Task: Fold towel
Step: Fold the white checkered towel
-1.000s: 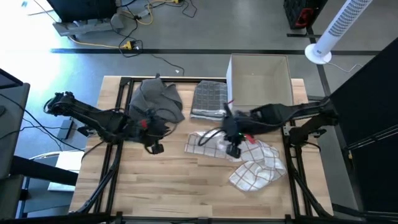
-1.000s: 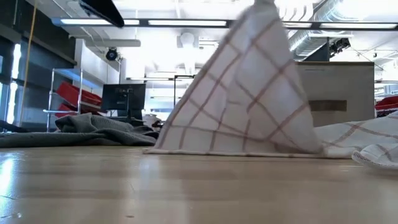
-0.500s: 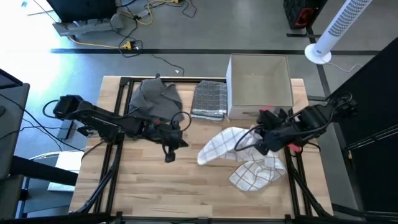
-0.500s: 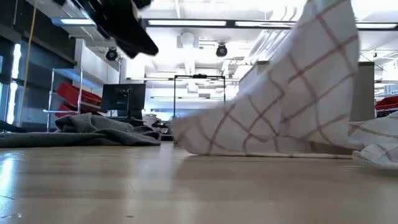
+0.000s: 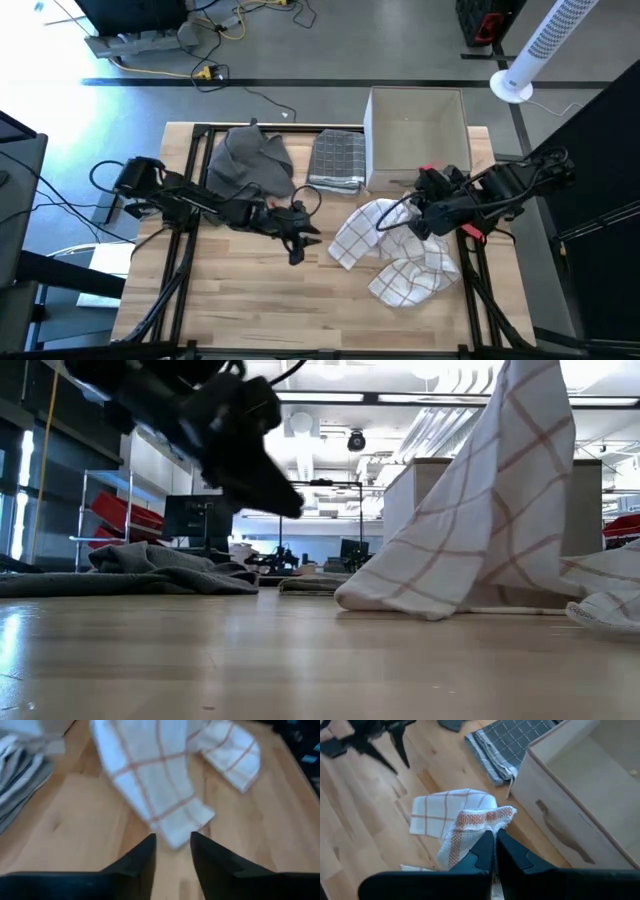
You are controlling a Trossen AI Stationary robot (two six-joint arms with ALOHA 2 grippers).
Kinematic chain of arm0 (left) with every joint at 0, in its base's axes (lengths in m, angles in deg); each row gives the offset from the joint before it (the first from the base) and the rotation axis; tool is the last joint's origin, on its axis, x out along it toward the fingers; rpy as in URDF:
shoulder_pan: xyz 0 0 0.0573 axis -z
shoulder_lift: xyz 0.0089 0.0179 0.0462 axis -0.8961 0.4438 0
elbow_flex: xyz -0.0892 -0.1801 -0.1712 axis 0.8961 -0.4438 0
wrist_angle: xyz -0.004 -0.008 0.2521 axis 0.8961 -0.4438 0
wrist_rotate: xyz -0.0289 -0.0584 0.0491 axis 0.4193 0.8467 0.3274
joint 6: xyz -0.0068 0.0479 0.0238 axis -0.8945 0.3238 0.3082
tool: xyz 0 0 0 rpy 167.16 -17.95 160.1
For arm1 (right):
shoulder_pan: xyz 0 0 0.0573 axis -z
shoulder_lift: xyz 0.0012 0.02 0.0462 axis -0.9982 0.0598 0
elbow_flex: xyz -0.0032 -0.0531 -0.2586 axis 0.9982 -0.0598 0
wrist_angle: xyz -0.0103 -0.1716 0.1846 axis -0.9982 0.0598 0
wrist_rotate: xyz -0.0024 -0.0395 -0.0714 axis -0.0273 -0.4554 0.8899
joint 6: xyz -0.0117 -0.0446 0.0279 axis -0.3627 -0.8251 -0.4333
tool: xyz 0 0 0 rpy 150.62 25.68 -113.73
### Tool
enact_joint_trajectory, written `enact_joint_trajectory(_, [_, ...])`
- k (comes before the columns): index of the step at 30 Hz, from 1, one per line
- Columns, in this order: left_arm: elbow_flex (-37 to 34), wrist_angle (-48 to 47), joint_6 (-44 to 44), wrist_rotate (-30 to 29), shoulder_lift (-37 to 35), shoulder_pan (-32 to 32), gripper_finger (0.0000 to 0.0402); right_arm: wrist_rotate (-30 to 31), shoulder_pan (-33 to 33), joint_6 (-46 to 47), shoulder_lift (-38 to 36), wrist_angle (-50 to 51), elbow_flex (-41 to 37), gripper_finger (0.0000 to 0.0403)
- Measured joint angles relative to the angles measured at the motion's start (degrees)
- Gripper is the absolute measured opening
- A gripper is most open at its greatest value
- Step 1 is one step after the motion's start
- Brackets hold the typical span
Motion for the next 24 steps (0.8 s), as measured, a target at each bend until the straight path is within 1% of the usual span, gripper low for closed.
enact_joint_trajectory(2, [3.1,-0.5,0.2,-0.4,1.6,0.6,0.014,-0.1,1.4,-1.0,0.0,-0.8,0.0,0.0])
enact_joint_trajectory(3, [5.0,-1.7,0.3,-1.6,2.3,1.0,0.0142,0.0,2.2,-1.6,0.1,-0.8,0.0,0.0])
enact_joint_trajectory(5, [9.4,-5.7,2.5,-5.7,3.8,2.3,0.0141,0.4,3.9,-2.3,0.0,-0.7,0.0,0.0])
enact_joint_trajectory(8, [17.6,-15.8,7.0,-13.7,6.8,4.7,0.0135,0.5,6.7,-4.7,0.0,-0.4,0.0,0.0])
enact_joint_trajectory(10, [23.7,-22.7,6.5,-18.5,9.6,5.9,0.0134,0.6,8.3,-7.0,0.0,-0.4,0.0,0.0])
enact_joint_trajectory(11, [26.2,-25.1,5.4,-19.9,11.1,6.4,0.0135,0.7,9.1,-8.3,0.0,-0.4,0.0,0.0])
enact_joint_trajectory(13, [30.4,-27.3,2.8,-20.9,14.4,7.0,0.0138,0.7,10.5,-11.0,0.0,-0.4,0.0,0.0])
enact_joint_trajectory(18, [37.4,-24.7,-2.0,-20.4,23.5,8.2,0.0158,0.5,12.2,-16.9,0.0,-0.4,0.0,0.0])
enact_joint_trajectory(21, [39.8,-24.2,-5.8,-21.0,28.5,8.6,0.0168,0.4,12.2,-18.6,0.0,-0.4,0.0,0.0])
enact_joint_trajectory(24, [40.4,-24.0,-9.3,-22.8,32.2,9.2,0.017,0.5,12.3,-19.5,0.0,-0.4,0.0,0.0])
